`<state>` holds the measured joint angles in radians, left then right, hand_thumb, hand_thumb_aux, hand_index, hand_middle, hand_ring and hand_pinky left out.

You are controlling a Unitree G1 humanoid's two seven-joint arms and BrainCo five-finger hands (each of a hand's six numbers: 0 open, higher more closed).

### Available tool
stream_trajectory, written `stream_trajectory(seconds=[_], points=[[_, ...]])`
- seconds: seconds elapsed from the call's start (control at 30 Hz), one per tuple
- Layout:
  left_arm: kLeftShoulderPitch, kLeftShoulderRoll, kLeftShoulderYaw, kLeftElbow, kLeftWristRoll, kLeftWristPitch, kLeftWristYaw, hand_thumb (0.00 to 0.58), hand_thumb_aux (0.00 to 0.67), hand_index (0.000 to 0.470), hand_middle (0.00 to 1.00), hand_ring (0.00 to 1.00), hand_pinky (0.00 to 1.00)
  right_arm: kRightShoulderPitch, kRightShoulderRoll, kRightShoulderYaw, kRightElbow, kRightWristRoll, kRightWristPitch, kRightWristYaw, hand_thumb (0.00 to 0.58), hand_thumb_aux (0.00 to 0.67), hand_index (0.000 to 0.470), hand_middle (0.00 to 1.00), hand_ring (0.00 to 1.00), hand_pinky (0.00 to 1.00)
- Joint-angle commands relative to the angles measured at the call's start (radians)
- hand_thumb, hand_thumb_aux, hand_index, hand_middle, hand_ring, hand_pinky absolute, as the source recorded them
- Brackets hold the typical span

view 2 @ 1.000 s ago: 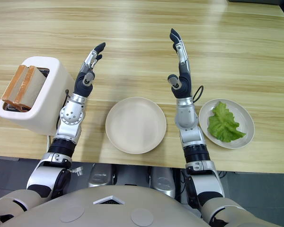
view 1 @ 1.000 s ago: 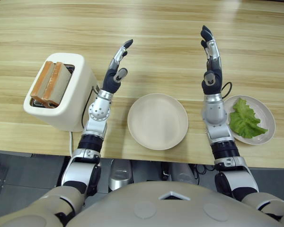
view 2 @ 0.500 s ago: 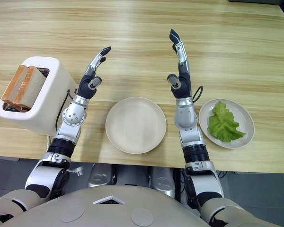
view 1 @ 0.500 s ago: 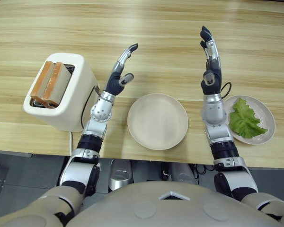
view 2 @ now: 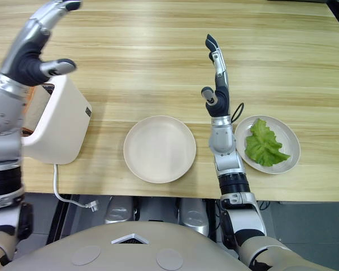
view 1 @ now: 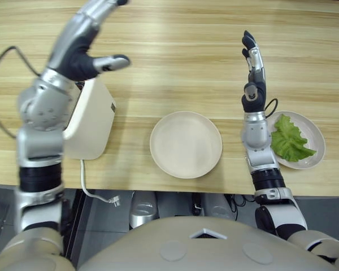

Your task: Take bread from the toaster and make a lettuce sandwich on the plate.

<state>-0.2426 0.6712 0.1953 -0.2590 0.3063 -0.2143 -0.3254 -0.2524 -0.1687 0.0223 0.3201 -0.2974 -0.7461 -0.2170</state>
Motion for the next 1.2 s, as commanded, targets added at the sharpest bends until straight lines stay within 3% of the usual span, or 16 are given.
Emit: stream_trajectory(seconds=[0.03,0.2,0.4,1.2], points=[[0.091,0.106,0.107,0.123,0.052,0.059,-0.003,0.000,0.000,0.000,0.00,0.00,0.00,0.006,0.001,-0.002,-0.005,-0.011,0.011,-0.005,0.000,0.000,0.000,0.00,0.00,0.00],[0.232,0.202,0.186,0.255,0.098,0.080,0.030,0.000,0.000,0.000,0.00,0.00,0.00,0.010,-0.006,-0.013,0.002,-0.010,0.014,-0.010,0.000,0.000,0.000,0.00,0.00,0.00],[0.301,0.250,0.147,0.360,0.141,0.066,0.052,0.000,0.000,0.000,0.00,0.00,0.00,0.013,-0.022,-0.029,0.017,-0.009,0.010,-0.022,0.000,0.000,0.000,0.00,0.00,0.00],[0.295,0.298,0.064,0.559,0.164,0.018,0.155,0.000,0.000,0.000,0.00,0.00,0.00,0.015,-0.051,-0.038,0.052,0.003,-0.010,-0.021,0.000,0.000,0.000,0.00,0.00,0.00]])
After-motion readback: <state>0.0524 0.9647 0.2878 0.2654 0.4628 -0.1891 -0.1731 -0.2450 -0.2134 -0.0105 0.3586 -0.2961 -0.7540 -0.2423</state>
